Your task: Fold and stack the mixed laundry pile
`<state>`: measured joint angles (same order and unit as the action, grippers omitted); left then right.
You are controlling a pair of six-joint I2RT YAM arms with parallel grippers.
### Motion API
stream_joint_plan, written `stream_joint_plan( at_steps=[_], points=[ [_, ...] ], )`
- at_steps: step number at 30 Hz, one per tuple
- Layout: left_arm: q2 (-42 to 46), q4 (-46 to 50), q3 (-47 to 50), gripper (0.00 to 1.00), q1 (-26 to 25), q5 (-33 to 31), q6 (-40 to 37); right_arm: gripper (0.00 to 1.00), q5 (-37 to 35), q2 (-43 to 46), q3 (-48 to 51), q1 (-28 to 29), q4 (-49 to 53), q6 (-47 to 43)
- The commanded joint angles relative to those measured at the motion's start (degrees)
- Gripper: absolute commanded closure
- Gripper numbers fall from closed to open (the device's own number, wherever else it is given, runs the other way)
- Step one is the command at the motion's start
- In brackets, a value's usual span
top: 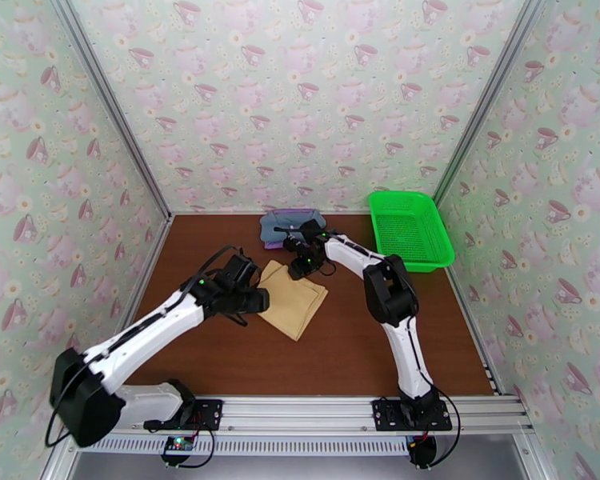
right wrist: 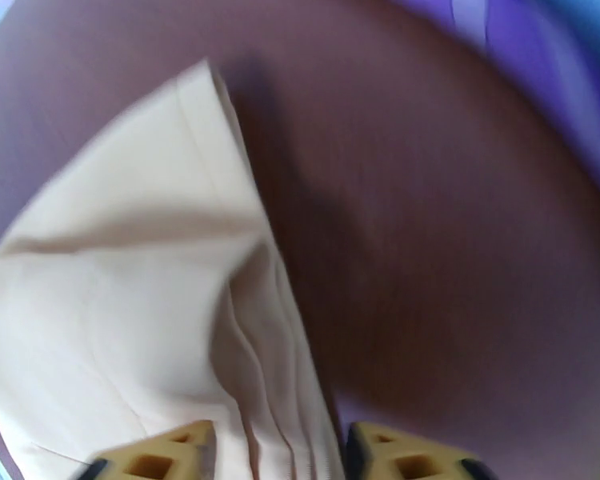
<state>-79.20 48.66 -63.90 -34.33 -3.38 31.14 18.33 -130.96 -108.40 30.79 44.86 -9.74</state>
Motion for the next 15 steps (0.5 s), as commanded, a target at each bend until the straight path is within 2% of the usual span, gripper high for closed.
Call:
stream_joint_plan(
  at_steps=[1,5,7,10,13,15],
  points=[
    [-6.45,-0.15,-5.96,0.31,3.3,-3.01,-5.49,0.35,-3.96,6.01,0.56,-0.2,2.53,3.06],
    [-16.22,-0.71,-13.75,0.25,8.24,3.15,-11.67,0.25,-10.48,19.66,11.61,-0.55,0.91,16.66],
    [-21.52,0.47,-18.28,0.24,9.5,6.07,-15.25,0.23,-10.27,27.43,21.19,-0.49,-1.72,25.8],
    [-28.21,2.16,-23.11,0.23,10.24,10.2,-19.51,0.23,-7.22,39.09,39.39,0.37,-13.71,39.89],
    [-34.3,4.15,-26.98,0.22,10.45,13.68,-22.11,0.23,-9.84,46.16,52.54,3.96,-22.34,50.23],
    [-37.65,5.51,-29.18,0.22,10.56,15.1,-23.4,0.22,-12.39,47.26,56.0,7.41,-24.47,54.76]
  ],
)
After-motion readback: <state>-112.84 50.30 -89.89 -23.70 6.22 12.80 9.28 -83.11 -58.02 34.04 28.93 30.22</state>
